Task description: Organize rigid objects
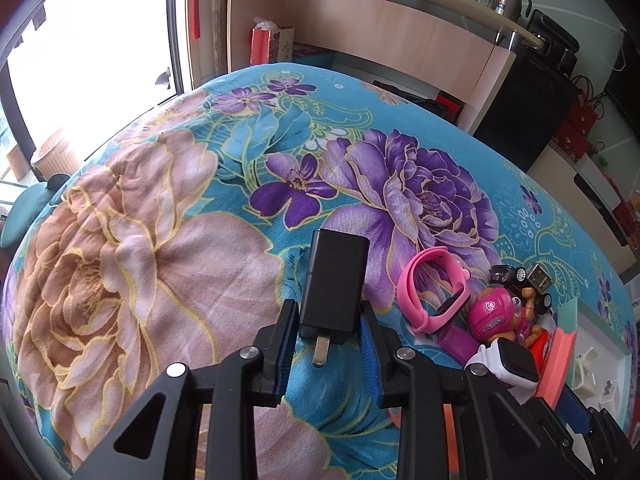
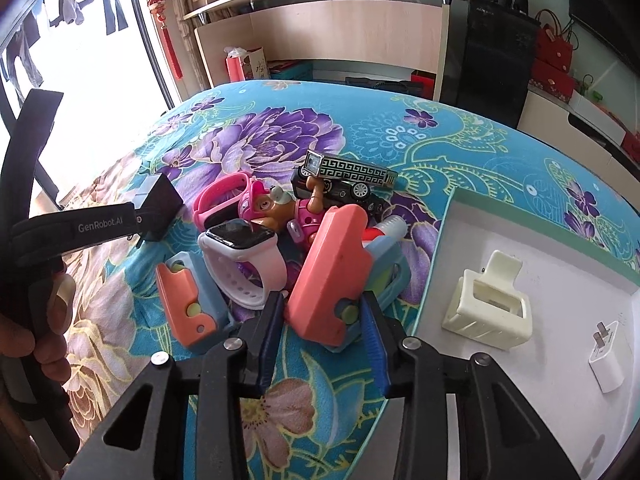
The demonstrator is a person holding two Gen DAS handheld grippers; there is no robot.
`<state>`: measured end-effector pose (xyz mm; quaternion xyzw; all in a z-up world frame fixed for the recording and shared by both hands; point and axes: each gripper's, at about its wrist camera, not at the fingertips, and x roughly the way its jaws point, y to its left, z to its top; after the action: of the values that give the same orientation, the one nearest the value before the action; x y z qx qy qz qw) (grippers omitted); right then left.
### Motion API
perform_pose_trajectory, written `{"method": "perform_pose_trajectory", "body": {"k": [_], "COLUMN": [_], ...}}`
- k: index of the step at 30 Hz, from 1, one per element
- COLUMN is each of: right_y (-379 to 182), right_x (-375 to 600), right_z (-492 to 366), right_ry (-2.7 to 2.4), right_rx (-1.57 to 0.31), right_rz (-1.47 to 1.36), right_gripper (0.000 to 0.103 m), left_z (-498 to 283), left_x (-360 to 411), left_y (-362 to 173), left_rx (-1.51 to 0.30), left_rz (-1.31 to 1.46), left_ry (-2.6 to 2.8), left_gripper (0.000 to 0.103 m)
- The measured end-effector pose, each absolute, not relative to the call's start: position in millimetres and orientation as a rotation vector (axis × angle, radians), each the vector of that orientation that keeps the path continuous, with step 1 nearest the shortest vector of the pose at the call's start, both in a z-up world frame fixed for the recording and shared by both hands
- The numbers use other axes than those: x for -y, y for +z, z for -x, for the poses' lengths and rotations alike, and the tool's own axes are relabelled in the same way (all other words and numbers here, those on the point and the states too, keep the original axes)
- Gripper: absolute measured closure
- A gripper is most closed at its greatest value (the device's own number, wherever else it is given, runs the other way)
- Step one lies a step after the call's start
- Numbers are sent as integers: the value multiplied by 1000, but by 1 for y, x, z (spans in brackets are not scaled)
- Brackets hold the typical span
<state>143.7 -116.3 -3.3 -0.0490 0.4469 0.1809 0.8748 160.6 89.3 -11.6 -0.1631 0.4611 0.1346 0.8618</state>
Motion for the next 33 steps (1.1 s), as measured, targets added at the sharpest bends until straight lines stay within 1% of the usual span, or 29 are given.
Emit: {"method": "perform_pose_trajectory", "body": {"k": [2,3,4,6,9,15,20,23,24,26,28,33], "right_y": [3,7,10,10,1,-1,-4,-7,-9,-13,-16,-27], "right_x": [121,124,126,129,126,123,115,111,108,101,94,80], "right_z": [-143,-142,-142,-144,-147,-147,-148,-150,-149,-148,-147,-147], "right_ry": [376,377,370,375,343,334,256,227,210,194,167,91], "right_rx": [-910,-895,-883,-892,-921,-915,-909,-914,-914,-912,-909,-884], "right_rz": [72,58,47,24,72,100,181,222,256,310,369,505], "right_gripper": [65,69,76,76,77,77,77,74,70,69,66,67], "left_z": [-160,-160,-160,-160,-160,-161,-162,-162,-162,-162,-162,-161], "left_x": [-90,-89,-89,-88,-86,-85,-86,-86,-86,-87,-87,-89], "left_y": [-10,-9,-9,-9,-9,-10,-12,-12,-12,-12,-12,-13], "left_rx": [-962,-961,-962,-966,-967,-973,-980,-980,-980,-981,-981,-982], "left_rz": [343,342,339,333,327,316,322,323,326,330,334,345], "left_ry": [282,281,281,282,281,280,280,278,277,274,272,264], "left_gripper": [71,71,71,71,71,71,71,71,71,71,71,71]}}
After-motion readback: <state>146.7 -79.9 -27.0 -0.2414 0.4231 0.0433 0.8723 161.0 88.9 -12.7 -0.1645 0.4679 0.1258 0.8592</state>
